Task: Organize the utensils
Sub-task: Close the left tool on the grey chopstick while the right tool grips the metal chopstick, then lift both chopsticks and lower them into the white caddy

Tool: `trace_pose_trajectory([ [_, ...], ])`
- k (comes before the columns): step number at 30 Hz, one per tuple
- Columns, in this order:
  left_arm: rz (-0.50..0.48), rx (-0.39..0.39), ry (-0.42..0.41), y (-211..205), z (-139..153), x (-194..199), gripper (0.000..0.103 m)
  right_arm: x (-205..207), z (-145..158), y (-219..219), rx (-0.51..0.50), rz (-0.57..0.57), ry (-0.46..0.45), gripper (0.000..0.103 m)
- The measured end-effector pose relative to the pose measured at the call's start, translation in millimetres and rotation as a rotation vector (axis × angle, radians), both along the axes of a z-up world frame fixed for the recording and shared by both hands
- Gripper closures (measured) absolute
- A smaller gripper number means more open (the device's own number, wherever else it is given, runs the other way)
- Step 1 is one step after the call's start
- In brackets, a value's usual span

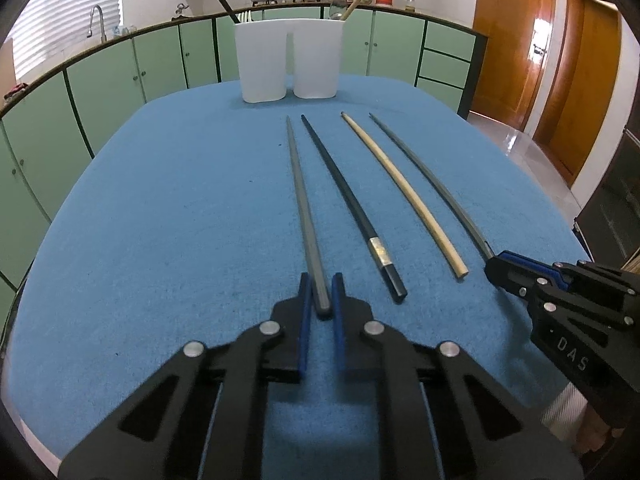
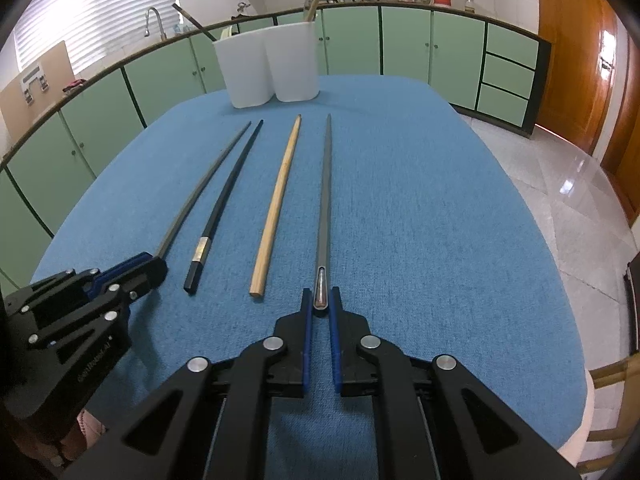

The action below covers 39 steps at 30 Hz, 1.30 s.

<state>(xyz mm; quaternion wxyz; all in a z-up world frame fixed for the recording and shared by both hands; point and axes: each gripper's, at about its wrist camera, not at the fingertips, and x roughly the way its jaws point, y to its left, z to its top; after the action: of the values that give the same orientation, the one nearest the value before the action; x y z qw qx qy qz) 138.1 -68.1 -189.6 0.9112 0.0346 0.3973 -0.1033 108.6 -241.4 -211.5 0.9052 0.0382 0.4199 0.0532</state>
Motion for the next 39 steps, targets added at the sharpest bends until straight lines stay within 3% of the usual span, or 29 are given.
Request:
trace_pose_trajectory([
  [7, 0.007, -0.002, -0.005, 4, 4, -3, 0.096, -1, 2, -4, 0.024, -0.004, 0.001, 0.095],
  [15, 0.017, 0.038, -0.095, 3, 27, -14, 0.097, -7, 24, -12, 0.019, -0.015, -0.052, 0.095],
  [29, 0.033, 0.017, -0.326, 20, 120, -15, 0.097, -5, 112, -39, 0.027, -0.023, -0.241, 0.095],
  [39, 0.017, -0.069, -0.397, 27, 174, 2, 0.097, 16, 161, -44, 0.075, 0.023, -0.311, 0.095],
])
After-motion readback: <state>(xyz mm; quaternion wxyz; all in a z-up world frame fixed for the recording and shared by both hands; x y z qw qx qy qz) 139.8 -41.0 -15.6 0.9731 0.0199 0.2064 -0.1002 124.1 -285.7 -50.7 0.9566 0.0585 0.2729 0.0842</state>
